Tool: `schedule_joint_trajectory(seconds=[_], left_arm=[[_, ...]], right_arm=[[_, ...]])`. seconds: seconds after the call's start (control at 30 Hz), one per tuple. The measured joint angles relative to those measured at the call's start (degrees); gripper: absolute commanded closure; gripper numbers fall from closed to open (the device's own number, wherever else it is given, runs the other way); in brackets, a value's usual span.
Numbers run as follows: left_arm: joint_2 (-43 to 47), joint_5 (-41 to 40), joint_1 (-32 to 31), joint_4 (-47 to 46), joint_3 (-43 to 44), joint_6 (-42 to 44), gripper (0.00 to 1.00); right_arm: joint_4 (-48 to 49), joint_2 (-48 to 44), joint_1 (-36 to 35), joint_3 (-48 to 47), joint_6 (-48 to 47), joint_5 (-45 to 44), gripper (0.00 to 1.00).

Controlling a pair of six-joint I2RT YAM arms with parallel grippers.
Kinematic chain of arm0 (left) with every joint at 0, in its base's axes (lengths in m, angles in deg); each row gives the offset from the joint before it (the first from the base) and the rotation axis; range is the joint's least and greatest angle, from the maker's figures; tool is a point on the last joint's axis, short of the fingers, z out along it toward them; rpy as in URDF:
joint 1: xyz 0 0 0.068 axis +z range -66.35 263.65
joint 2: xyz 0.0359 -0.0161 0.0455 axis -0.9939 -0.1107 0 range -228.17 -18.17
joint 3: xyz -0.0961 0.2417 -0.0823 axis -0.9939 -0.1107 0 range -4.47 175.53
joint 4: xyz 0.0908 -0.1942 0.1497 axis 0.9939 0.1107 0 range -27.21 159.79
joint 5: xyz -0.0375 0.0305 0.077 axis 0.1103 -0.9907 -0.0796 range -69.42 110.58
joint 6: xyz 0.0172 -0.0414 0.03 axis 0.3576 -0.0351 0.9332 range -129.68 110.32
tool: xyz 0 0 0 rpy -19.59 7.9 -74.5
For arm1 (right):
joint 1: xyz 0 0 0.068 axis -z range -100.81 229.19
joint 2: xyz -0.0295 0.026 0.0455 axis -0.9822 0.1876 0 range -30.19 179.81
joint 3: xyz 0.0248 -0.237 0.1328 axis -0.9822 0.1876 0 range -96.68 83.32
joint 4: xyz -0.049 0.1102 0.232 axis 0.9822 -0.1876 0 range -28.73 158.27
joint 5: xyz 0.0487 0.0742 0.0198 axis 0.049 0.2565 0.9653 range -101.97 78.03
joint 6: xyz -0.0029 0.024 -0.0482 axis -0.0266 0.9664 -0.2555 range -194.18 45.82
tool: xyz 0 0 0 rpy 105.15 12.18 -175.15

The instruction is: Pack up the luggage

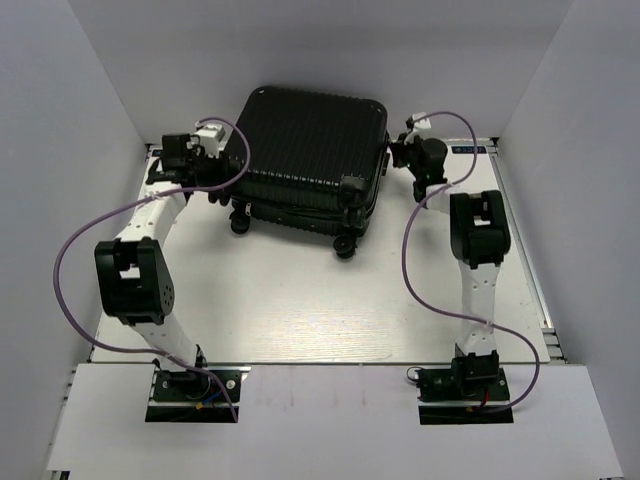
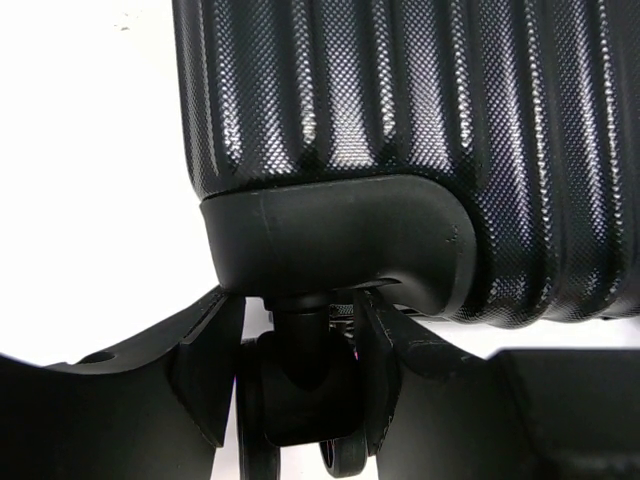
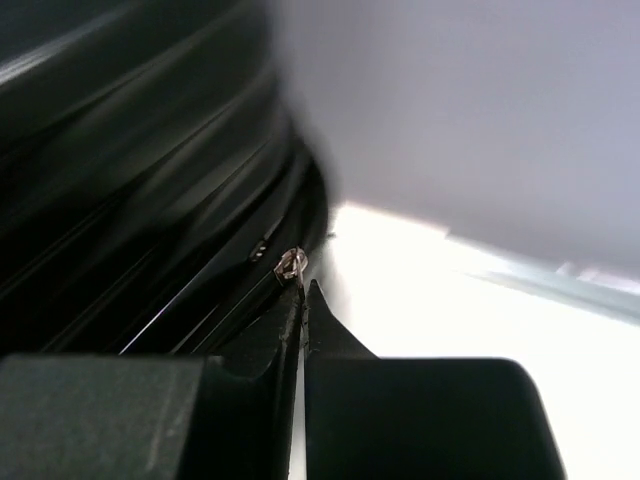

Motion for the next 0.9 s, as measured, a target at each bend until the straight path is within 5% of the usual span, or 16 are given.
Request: schedule_joint_trajectory(seconds=[0.23,0.4,0.43,0.47,0.53,0.73,0.9], left_arm=[[-7.21,11.76,5.38,6.27,9.16,2.1,1.0],[-12.0,22.05,9.68,8.0,13.68,0.24,1.0],[-12.61,23.21,10.32,8.02,14.25,0.0,0.96],[-13.25,24.09,10.88,8.02,14.82,-0.17,0.8],[-14.82,25.44,11.8,8.98,16.98,-0.2,0.76],[-21.0,27.69,14.16,15.5,26.56,0.35,0.68],[-26.47,23.89,16.33,17.14,36.15,2.64,0.55]], right_arm=[[-3.5,11.41,-0.48,-17.53,-2.95,-3.41,1.0],[-3.63,17.53,-0.52,-26.27,-3.65,2.43,1.0],[-3.56,19.04,-0.48,-28.11,-3.48,4.44,1.0],[-3.08,20.39,-0.42,-29.7,-3.1,6.49,1.0],[-1.97,21.77,0.0,-31.01,-2.27,10.78,1.0],[1.36,18.86,-0.55,-24.63,-3.08,16.48,1.0],[6.05,7.19,-3.28,-4.57,-3.87,15.61,1.0]])
